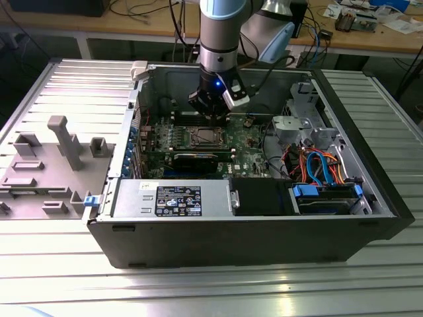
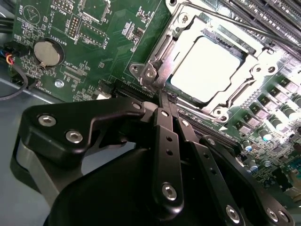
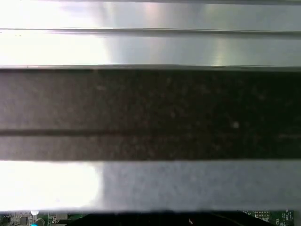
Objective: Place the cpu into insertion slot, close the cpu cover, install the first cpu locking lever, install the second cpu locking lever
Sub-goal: 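Install the first cpu locking lever, then install the second cpu locking lever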
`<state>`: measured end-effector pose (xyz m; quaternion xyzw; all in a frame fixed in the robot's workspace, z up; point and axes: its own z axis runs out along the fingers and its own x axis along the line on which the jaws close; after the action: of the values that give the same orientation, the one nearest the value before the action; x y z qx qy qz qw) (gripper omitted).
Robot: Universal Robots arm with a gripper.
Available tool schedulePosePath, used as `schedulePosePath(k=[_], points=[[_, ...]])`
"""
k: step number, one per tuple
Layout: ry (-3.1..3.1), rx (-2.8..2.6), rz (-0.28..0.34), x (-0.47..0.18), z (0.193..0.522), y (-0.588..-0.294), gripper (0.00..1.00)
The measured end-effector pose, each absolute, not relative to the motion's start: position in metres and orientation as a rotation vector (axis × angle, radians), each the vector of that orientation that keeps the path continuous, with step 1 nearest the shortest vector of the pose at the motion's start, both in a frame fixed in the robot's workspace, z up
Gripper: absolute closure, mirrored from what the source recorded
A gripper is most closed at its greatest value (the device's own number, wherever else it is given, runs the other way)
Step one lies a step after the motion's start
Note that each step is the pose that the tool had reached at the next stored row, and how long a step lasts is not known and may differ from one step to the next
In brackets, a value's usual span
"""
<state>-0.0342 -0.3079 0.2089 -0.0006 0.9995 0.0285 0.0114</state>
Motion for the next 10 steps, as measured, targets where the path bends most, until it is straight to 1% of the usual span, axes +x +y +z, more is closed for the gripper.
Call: schedulePosePath(k=[10], points=[[3.117, -0.002, 0.089, -0.0342, 0.2089, -0.3089, 0.89]])
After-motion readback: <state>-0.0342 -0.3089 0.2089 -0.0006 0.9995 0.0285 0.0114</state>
